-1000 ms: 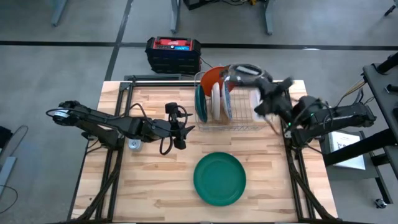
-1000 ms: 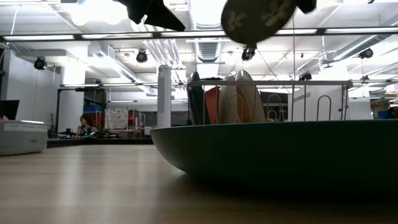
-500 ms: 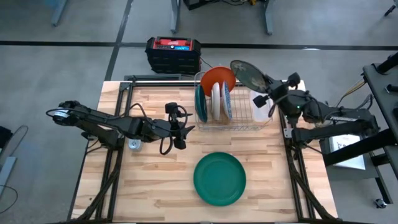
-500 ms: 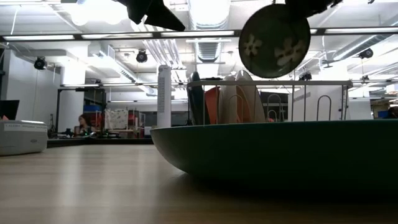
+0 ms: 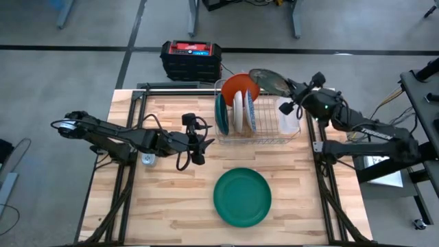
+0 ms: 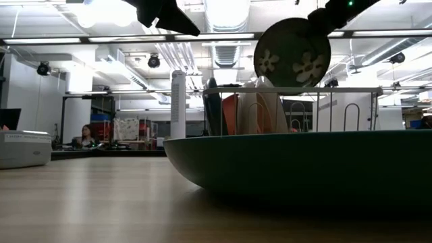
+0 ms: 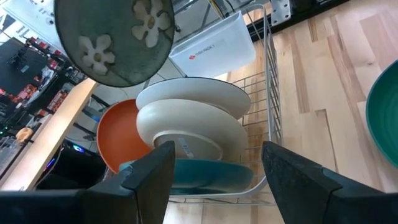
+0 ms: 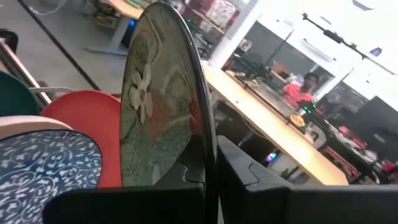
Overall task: Sort dishes
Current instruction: Put the green patterned plate in the dish rack
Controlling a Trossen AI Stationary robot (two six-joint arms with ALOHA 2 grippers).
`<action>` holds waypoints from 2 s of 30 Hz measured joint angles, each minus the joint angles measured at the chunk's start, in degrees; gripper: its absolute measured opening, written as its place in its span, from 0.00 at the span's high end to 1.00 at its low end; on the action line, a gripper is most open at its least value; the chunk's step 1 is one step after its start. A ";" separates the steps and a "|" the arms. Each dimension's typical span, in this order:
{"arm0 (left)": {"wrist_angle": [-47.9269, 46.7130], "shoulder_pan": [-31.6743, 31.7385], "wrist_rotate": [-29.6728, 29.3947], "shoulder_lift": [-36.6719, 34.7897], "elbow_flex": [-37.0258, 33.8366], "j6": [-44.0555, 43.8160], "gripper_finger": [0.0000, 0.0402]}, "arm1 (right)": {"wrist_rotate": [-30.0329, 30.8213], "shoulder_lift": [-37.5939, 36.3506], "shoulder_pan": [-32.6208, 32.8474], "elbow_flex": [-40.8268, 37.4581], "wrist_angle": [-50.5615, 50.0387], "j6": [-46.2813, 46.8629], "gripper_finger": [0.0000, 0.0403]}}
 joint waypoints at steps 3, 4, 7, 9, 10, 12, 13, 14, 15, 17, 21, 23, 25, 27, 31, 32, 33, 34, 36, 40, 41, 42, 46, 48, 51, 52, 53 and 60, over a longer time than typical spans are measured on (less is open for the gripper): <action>-0.52 0.00 -0.02 0.00 0.00 -0.29 0.43 | -9.53 -0.76 -5.32 0.00 -0.44 -0.41 1.00; -0.55 0.00 -0.01 0.00 0.00 -0.30 0.43 | -13.22 -0.93 -7.36 0.00 -0.39 0.02 1.00; -0.55 0.00 -0.02 -0.04 0.00 -0.28 0.43 | -20.63 -0.84 -12.90 0.00 0.11 0.84 1.00; -0.55 0.00 -0.02 -0.06 0.00 -0.26 0.43 | -24.13 -0.21 -16.47 0.00 0.13 1.07 1.00; -0.59 0.00 -0.02 -0.09 0.00 -0.26 0.43 | -26.31 0.16 -18.23 0.00 0.23 1.42 1.00; -0.58 0.00 -0.02 -0.16 0.00 -0.25 0.43 | -31.12 0.93 -21.28 0.00 1.01 2.17 1.00; -0.57 0.00 -0.04 -0.17 0.00 -0.23 0.43 | -33.29 1.35 -22.76 0.00 1.62 2.45 1.00; -0.58 0.00 -0.04 -0.17 0.00 -0.23 0.43 | -35.08 1.81 -23.96 0.01 2.07 2.56 1.00; -0.60 0.00 -0.04 -0.17 0.00 -0.24 0.43 | -36.73 2.37 -25.22 0.02 2.19 2.58 1.00; -0.62 0.00 -0.04 -0.17 0.00 -0.26 0.43 | -39.69 3.47 -27.74 0.02 1.60 2.54 1.00; -0.60 0.00 -0.09 -0.20 0.00 -0.17 0.43 | -45.02 5.63 -31.52 0.00 1.89 3.52 1.00; -0.60 -0.02 -0.96 -0.20 0.00 -0.15 0.43 | -47.46 6.88 -32.88 0.00 1.93 3.95 1.00; -0.62 0.00 -2.23 -0.20 0.00 -0.15 0.43 | -49.19 8.15 -34.24 0.00 1.25 3.92 1.00; -0.66 0.00 -2.89 -0.22 0.00 -0.15 0.43 | -50.60 9.44 -35.11 0.00 1.14 4.03 1.00; -0.75 0.00 -3.02 -0.27 0.00 -0.15 0.43 | -50.91 11.59 -35.95 0.13 2.10 4.00 1.00; -0.75 0.00 -3.00 -0.31 0.00 -0.15 0.43 | -51.01 12.17 -36.07 0.11 2.01 4.25 1.00; -0.75 0.00 -3.01 -0.34 0.00 -0.15 0.43 | -51.09 12.66 -36.07 0.12 2.14 4.26 1.00; -0.73 0.00 -3.02 -0.35 0.00 -0.15 0.43 | -51.06 13.02 -36.05 0.17 2.31 4.16 1.00; -0.73 0.00 -3.02 -0.42 0.00 -0.15 0.43 | -51.05 13.75 -36.03 0.24 2.42 3.74 1.00; -0.57 0.00 -3.02 -0.46 0.00 -0.15 0.43 | -51.03 14.55 -36.03 0.26 2.51 3.24 1.00; -0.54 0.00 -3.03 -0.46 0.00 -0.15 0.43 | -51.13 14.63 -36.03 0.28 2.43 2.67 1.00; -0.55 0.00 -3.04 -0.46 0.00 -0.15 0.43 | -51.27 14.66 -36.03 0.30 2.35 1.86 1.00; -0.55 0.00 -3.05 -0.46 0.00 -0.15 0.43 | -51.93 14.63 -35.98 0.35 1.72 -4.26 1.00; -0.55 0.00 -3.06 -0.48 0.00 -0.15 0.43 | -51.69 14.66 -35.96 0.33 -0.62 -5.97 1.00; -0.57 0.00 -3.08 -0.50 0.00 -0.15 0.43 | -51.67 14.72 -36.01 0.92 -4.85 -5.04 1.00; -0.57 0.00 -3.08 -0.52 0.00 -0.15 0.43 | -51.64 14.72 -36.01 1.51 -5.12 -4.87 1.00; -0.58 0.00 -3.08 -0.55 0.00 -0.15 0.43 | -51.66 14.71 -36.01 2.19 -5.09 -4.75 1.00; -0.53 0.07 -4.46 -0.79 0.00 -0.15 0.43 | -49.98 14.57 -35.96 3.52 -7.11 -3.33 1.00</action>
